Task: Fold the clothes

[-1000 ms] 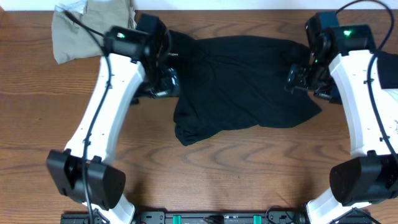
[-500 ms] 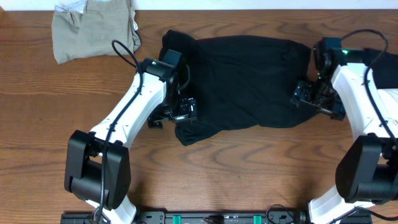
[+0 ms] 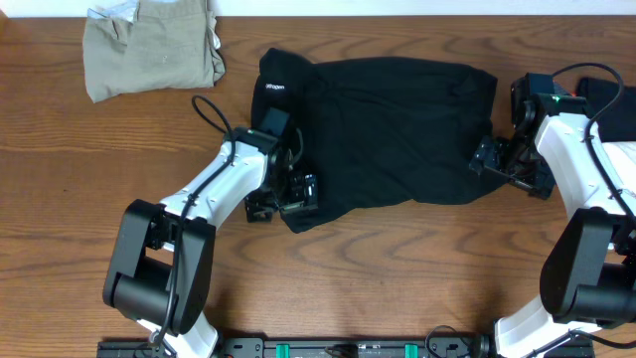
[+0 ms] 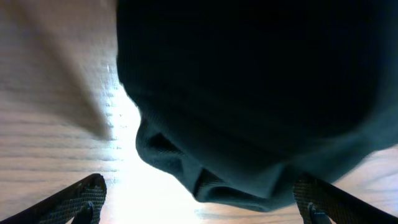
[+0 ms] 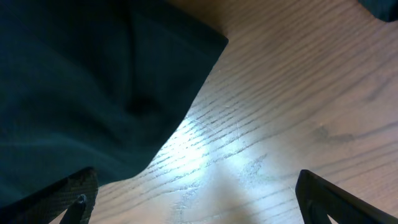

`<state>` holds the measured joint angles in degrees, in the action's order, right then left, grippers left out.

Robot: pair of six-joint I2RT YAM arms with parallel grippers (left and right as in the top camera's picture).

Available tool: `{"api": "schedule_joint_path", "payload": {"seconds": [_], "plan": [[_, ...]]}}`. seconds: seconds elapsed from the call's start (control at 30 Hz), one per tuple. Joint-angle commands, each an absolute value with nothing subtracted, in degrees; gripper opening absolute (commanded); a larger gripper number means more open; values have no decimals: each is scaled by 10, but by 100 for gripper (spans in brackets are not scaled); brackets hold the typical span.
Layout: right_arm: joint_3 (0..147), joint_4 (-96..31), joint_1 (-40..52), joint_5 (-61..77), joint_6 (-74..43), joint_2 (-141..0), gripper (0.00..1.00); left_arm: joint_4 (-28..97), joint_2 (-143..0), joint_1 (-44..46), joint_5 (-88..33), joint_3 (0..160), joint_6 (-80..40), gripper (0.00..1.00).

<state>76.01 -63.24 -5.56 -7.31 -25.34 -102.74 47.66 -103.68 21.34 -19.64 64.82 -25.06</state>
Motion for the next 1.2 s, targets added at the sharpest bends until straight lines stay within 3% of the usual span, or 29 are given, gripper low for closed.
{"api": "schedule_joint_path", "payload": {"seconds": [0.0,0.47,0.77,1.17], "plan": [[756,-624,-61,-80,-245,-1031,99,465,-1037,214,-215,626,-249,98],[754,-616,-61,-93,-230,-1032,99,393,-1037,214,-237,595,-238,98],[746,-591,-61,-93,-220,-1033,99,394,-1037,214,-237,595,-238,46],[675,-469,-74,-75,-181,-1033,98,402,-1037,214,-236,595,-238,43]]}}
